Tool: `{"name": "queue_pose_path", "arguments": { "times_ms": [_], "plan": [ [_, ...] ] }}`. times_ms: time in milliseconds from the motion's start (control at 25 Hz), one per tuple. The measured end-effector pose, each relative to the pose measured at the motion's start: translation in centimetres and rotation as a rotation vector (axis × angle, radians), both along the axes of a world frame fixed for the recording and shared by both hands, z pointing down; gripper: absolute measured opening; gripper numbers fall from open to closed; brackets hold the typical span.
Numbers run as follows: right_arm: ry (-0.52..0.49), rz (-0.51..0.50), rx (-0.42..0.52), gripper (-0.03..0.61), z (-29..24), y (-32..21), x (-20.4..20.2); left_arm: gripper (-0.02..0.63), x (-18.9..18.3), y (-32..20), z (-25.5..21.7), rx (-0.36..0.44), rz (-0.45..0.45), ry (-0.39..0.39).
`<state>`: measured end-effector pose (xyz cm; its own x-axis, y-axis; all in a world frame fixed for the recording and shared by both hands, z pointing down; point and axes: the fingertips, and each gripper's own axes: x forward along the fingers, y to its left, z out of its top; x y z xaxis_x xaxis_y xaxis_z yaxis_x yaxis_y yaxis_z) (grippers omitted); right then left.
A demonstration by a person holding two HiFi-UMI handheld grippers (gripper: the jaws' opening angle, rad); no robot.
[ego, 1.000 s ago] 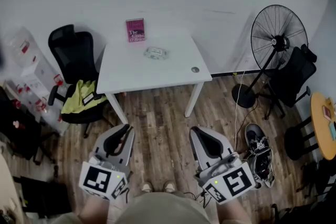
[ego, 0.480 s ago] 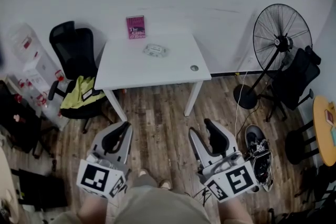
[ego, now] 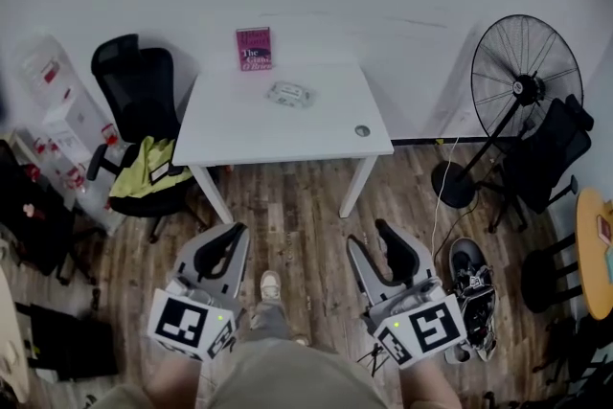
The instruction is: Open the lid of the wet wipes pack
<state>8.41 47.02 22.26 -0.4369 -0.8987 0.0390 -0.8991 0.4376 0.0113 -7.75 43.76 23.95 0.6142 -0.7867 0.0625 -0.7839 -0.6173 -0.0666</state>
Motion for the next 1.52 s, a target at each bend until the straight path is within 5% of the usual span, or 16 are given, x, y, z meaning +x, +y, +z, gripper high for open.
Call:
{"name": "queue_pose_path", "arguments": {
  "times_ms": [1040, 1520],
  "plan": [
    [0.071, 0.059, -0.167, 0.183, 4.6, -30.0, -4.2, 0.029, -4.7, -29.8, 2.4, -0.108, 0.053, -0.047],
    [0.09, 0.075, -0.181, 0.183, 5.4, -38.0, -4.7, 0.029, -4.4, -38.3, 4.2, -0.133, 0.071, -0.044]
  ]
}}
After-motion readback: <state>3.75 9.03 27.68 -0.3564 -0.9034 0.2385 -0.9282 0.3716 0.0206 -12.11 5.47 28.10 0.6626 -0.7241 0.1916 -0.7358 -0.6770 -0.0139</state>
